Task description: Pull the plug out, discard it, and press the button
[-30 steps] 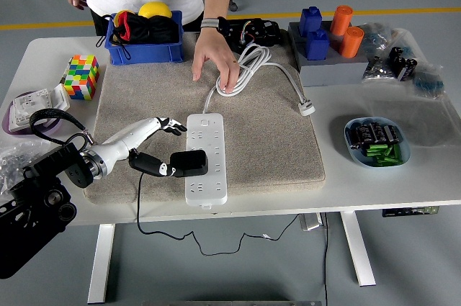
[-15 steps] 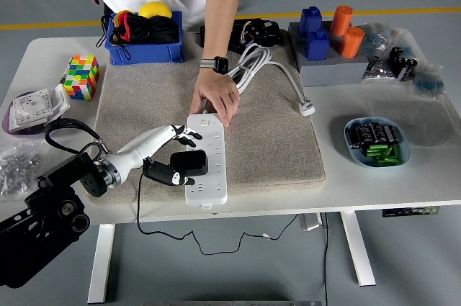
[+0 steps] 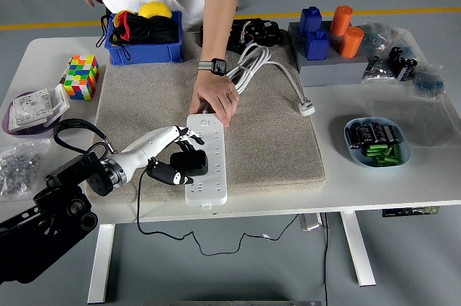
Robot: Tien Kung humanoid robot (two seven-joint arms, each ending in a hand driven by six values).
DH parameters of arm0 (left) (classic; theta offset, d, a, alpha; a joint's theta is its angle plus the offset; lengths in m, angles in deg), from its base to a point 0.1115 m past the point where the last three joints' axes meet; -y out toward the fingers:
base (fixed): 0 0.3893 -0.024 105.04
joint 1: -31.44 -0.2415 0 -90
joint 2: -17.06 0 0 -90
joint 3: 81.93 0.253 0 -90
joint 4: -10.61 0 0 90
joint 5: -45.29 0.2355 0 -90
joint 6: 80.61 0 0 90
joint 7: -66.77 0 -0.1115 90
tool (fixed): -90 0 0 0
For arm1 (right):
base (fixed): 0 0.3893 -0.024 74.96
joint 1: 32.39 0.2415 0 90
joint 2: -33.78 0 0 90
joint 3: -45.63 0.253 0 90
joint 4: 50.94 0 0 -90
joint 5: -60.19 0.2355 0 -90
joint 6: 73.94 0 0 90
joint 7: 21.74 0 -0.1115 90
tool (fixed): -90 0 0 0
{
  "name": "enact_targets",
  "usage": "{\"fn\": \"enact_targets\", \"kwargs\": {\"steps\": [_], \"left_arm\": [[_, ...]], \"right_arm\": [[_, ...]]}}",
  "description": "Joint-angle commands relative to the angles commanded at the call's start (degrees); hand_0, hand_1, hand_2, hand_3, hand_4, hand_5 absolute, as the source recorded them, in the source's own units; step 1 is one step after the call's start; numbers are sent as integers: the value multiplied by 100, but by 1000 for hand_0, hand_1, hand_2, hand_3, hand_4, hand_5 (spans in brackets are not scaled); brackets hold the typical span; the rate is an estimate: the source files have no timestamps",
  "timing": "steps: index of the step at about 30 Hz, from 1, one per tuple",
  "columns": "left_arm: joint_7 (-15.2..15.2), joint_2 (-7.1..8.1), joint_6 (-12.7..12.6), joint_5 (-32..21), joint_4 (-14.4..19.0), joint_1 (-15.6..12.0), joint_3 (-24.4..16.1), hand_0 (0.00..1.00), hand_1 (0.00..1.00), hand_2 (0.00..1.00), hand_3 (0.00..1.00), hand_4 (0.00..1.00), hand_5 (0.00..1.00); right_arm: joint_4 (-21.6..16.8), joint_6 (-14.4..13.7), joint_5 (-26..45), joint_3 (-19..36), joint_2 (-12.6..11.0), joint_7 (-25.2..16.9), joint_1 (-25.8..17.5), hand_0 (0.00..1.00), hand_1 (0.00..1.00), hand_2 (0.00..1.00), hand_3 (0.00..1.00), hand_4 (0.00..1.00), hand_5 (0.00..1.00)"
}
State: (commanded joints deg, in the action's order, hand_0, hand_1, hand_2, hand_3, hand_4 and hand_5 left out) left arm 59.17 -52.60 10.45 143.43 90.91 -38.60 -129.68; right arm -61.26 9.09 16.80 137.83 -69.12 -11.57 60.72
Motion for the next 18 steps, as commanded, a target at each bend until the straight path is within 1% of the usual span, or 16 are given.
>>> {"fn": "enact_targets", "kwargs": {"steps": [2,3,8,9,12,14,15,18], "left_arm": [[-31,-6,9,-1,-7,5,2,727,583,546,649,887,2],[-64,-12,26,17,-8,4,7,618,494,488,593,792,2],[-83,-17,-9,11,1,-12,27,618,494,488,593,792,2],[-88,-19,-8,18,-4,-11,29,459,413,435,580,740,2],[-92,-31,-54,-21,-22,-22,37,459,413,435,580,740,2],[-44,-44,-156,-73,-27,-37,33,459,413,435,580,740,2],[-14,-50,-202,-81,-26,-44,33,426,307,367,550,670,2],[21,-59,-237,-125,-15,-56,16,426,307,367,550,670,2]], "right_arm": [[0,4,-5,2,2,0,-2,740,660,644,612,662,474],[0,4,-4,9,6,-6,-1,740,660,644,612,662,474],[0,-1,-4,34,14,-16,-4,740,660,644,612,662,474],[0,0,-5,35,13,-14,-4,740,660,644,612,662,473],[0,-5,-4,55,12,-27,-11,740,660,644,612,662,473],[0,-7,-4,60,12,-30,-15,740,660,644,612,662,473],[0,-8,-6,66,13,-33,-20,740,660,644,612,661,474],[0,-9,-15,79,15,-32,-31,740,660,644,612,661,474]]}}
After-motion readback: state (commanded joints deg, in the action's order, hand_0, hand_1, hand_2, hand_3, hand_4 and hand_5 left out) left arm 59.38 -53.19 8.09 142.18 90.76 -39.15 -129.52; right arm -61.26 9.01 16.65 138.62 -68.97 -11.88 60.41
